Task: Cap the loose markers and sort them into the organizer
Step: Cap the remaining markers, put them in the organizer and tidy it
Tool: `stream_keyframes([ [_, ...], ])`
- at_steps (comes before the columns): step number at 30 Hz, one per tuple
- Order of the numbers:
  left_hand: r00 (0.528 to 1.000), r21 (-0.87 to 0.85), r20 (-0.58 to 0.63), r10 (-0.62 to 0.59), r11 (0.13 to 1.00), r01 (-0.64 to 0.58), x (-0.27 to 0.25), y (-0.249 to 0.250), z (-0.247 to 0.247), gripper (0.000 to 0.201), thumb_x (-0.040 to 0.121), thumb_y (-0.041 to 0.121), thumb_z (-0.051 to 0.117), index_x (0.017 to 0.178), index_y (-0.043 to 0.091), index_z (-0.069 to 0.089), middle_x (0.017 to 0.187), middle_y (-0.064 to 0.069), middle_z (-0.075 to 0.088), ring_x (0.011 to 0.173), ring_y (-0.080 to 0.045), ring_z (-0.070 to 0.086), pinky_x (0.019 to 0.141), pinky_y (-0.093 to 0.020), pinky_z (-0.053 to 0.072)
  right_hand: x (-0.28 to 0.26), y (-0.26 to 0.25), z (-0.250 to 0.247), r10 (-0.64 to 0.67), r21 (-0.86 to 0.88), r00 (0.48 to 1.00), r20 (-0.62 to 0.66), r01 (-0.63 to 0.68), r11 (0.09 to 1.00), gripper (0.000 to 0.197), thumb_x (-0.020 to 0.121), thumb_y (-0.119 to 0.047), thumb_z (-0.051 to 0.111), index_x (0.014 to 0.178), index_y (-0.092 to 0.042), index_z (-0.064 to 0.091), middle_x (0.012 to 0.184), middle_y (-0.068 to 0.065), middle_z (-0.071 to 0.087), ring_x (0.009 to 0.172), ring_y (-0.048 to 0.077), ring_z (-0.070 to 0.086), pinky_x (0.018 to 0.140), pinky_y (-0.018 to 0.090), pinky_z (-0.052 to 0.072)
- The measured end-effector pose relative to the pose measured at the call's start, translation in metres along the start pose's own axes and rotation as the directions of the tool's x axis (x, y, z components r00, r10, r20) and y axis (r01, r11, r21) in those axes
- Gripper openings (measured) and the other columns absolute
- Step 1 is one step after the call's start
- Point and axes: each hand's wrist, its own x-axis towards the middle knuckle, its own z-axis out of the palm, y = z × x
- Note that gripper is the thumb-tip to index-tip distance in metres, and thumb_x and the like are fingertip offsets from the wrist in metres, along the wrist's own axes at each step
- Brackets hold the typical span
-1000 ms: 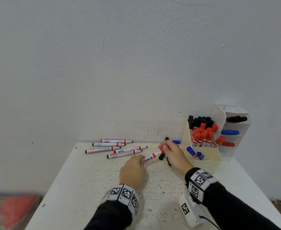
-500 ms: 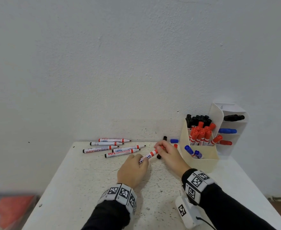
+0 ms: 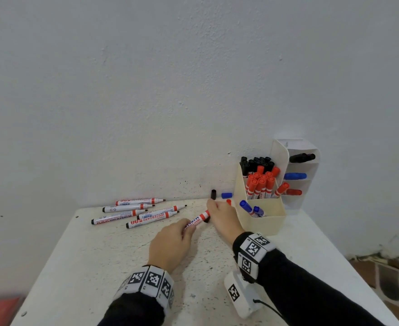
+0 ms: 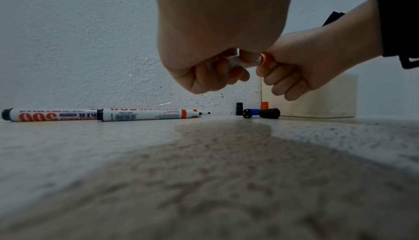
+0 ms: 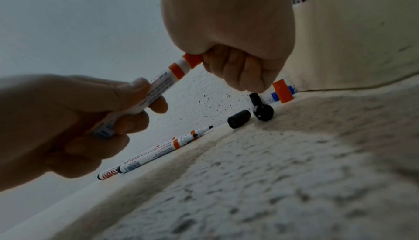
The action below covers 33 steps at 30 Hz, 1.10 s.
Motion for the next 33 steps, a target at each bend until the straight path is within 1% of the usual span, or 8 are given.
stream_keyframes([
  [7, 0.989, -0.238, 0.145, 0.014, 0.971, 0.021, -0.003, 0.006, -0.002, 0.034, 0.099, 0.035, 0.033, 0.069, 0.023, 0.045, 0.058, 0.008, 0.043, 0.051, -0.006, 0.037, 0.049, -0.014, 0.028, -0.003, -0.004, -0.004, -0.092, 0.024, 0.992, 0.086, 0.090, 0.996, 0.042, 0.098, -0.022, 0.034, 0.056, -0.018, 0.036, 0.054, -0.003, 0.031, 0.050, 0.010, 0.029, 0.050, 0.026, 0.025],
  [13, 0.965, -0.323, 0.262, 0.027, 0.945, 0.061, -0.003, 0.007, -0.002, 0.043, 0.098, 0.043, 0.029, 0.064, 0.020, 0.041, 0.054, 0.007, 0.040, 0.043, -0.003, 0.032, 0.048, -0.018, 0.029, -0.007, 0.000, -0.009, -0.143, 0.016, 0.983, 0.118, 0.142, 0.990, 0.042, 0.099, -0.020, 0.034, 0.057, -0.019, 0.032, 0.055, -0.003, 0.028, 0.051, 0.009, 0.026, 0.052, 0.025, 0.024],
  [17, 0.970, -0.387, 0.242, -0.006, 0.916, 0.103, -0.005, 0.008, -0.004, 0.043, 0.097, 0.043, 0.029, 0.067, 0.017, 0.045, 0.053, 0.006, 0.040, 0.035, -0.001, 0.031, 0.043, -0.015, 0.029, -0.009, -0.008, -0.005, -0.182, 0.048, 0.978, 0.102, 0.178, 0.983, 0.041, 0.099, -0.025, 0.036, 0.058, -0.020, 0.035, 0.055, -0.004, 0.031, 0.052, 0.009, 0.028, 0.052, 0.024, 0.026],
  [20, 0.989, -0.397, 0.150, -0.005, 0.915, 0.065, -0.004, 0.007, -0.003, 0.042, 0.096, 0.045, 0.031, 0.068, 0.019, 0.049, 0.055, 0.006, 0.043, 0.047, -0.003, 0.037, 0.053, -0.019, 0.033, -0.014, -0.011, -0.003, -0.194, 0.035, 0.980, 0.046, 0.193, 0.981, 0.038, 0.097, -0.032, 0.041, 0.061, -0.021, 0.038, 0.056, -0.007, 0.033, 0.052, 0.007, 0.032, 0.050, 0.018, 0.028],
  [25, 0.993, -0.449, 0.118, -0.006, 0.892, 0.059, -0.005, 0.007, -0.001, 0.035, 0.094, 0.045, 0.036, 0.075, 0.021, 0.054, 0.059, 0.005, 0.048, 0.053, -0.008, 0.042, 0.060, -0.023, 0.038, -0.021, -0.016, -0.006, -0.214, 0.036, 0.976, -0.042, 0.215, 0.976, 0.027, 0.092, -0.030, 0.054, 0.071, -0.019, 0.040, 0.063, -0.005, 0.038, 0.055, 0.006, 0.036, 0.051, 0.011, 0.036],
  [29, 0.998, -0.422, 0.064, -0.002, 0.906, 0.029, -0.005, 0.009, -0.004, 0.046, 0.092, 0.054, 0.024, 0.096, 0.025, 0.060, 0.083, 0.007, 0.061, 0.074, -0.004, 0.054, 0.072, -0.019, 0.043, -0.025, -0.032, -0.018, -0.296, 0.126, 0.945, -0.137, 0.313, 0.941, 0.019, 0.084, -0.023, 0.067, 0.093, -0.017, 0.051, 0.076, -0.003, 0.054, 0.063, 0.005, 0.050, 0.058, 0.009, 0.043],
  [31, 0.997, -0.265, 0.073, 0.023, 0.964, -0.003, -0.003, 0.004, -0.005, 0.080, 0.079, 0.078, 0.010, 0.106, 0.023, 0.062, 0.099, 0.006, 0.062, 0.089, -0.006, 0.055, 0.081, -0.024, 0.045, -0.026, -0.045, -0.030, -0.333, 0.173, 0.921, -0.204, 0.369, 0.913, 0.021, 0.083, -0.019, 0.068, 0.096, -0.017, 0.051, 0.079, -0.004, 0.057, 0.064, 0.006, 0.055, 0.059, 0.008, 0.046],
  [33, 0.994, 0.039, 0.109, 0.029, 0.999, -0.033, 0.000, 0.000, -0.010, 0.086, 0.074, 0.074, 0.003, 0.120, 0.026, 0.057, 0.119, 0.009, 0.055, 0.106, -0.005, 0.051, 0.091, -0.028, 0.042, -0.025, -0.056, -0.045, -0.383, 0.148, 0.886, -0.261, 0.429, 0.891, 0.016, 0.085, -0.018, 0.065, 0.096, -0.018, 0.052, 0.082, -0.007, 0.058, 0.067, 0.009, 0.060, 0.060, 0.010, 0.049],
])
